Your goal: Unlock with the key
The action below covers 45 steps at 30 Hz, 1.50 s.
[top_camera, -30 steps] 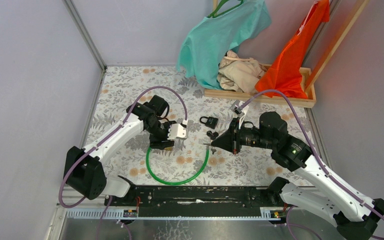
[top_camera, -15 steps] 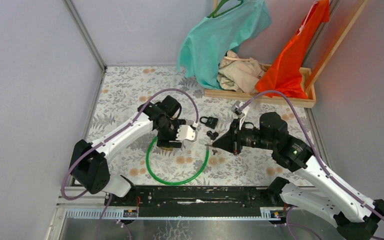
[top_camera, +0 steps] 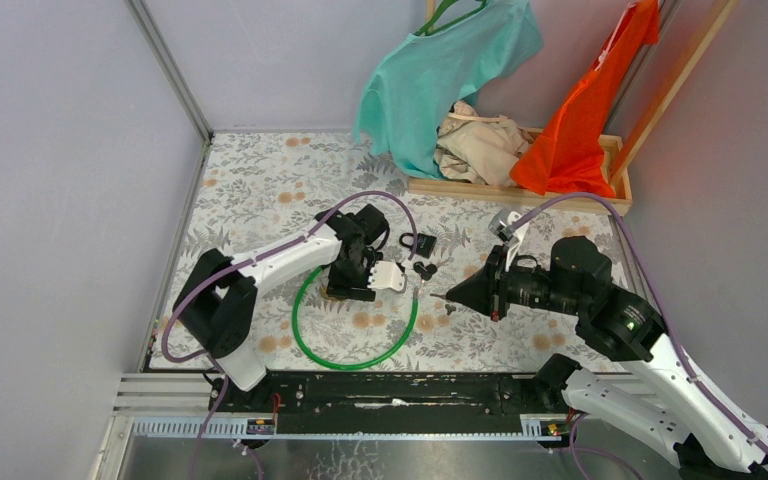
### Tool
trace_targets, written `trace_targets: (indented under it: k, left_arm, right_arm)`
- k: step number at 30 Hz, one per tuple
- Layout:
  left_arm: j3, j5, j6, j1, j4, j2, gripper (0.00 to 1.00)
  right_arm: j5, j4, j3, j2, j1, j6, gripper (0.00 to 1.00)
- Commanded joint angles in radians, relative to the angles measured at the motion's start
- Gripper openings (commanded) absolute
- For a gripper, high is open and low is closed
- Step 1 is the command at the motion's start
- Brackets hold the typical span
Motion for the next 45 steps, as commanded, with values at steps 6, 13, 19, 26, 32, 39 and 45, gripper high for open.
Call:
trace_targets:
  k: [6,13,19,26,32,39,45]
  left_arm:
    - [0.047,-0.167,-0.084,-0.077,-0.010,0.111,0.62]
    - [0.042,-0.298,-0.126,-0.132,-0.054,0.170,0.57]
    - [0.068,-0.323,-0.162,-0.143,-0.092,0.191,0.56]
    - [0.052,-0.373,-0.196,-0.145,-0.081,0.219,0.59]
    - [-0.013,-0.398,-0.201,-0.143,-0.047,0.192,0.59]
    - [-0.021,-0.416,-0.236,-0.144,-0.050,0.215,0.44]
    - [-0.014,-0.388,-0.253,-0.142,-0.055,0.218,0.14]
  right_arm:
    - [0.024,-0.063,0.065,-0.060,-0.004,-0.025,0.00]
    - [0.020,-0.068,0.062,-0.069,-0.003,-0.031,0.00]
    - [0.011,-0.061,0.059,-0.065,-0.003,-0.036,0.00]
    - [0.008,-0.058,0.063,-0.064,-0.004,-0.037,0.00]
    - [0.006,-0.053,0.054,-0.066,-0.003,-0.038,0.00]
    - [-0.009,-0.040,0.061,-0.042,-0.003,-0.041,0.00]
    - [-0.010,-0.035,0.064,-0.039,-0.003,-0.036,0.00]
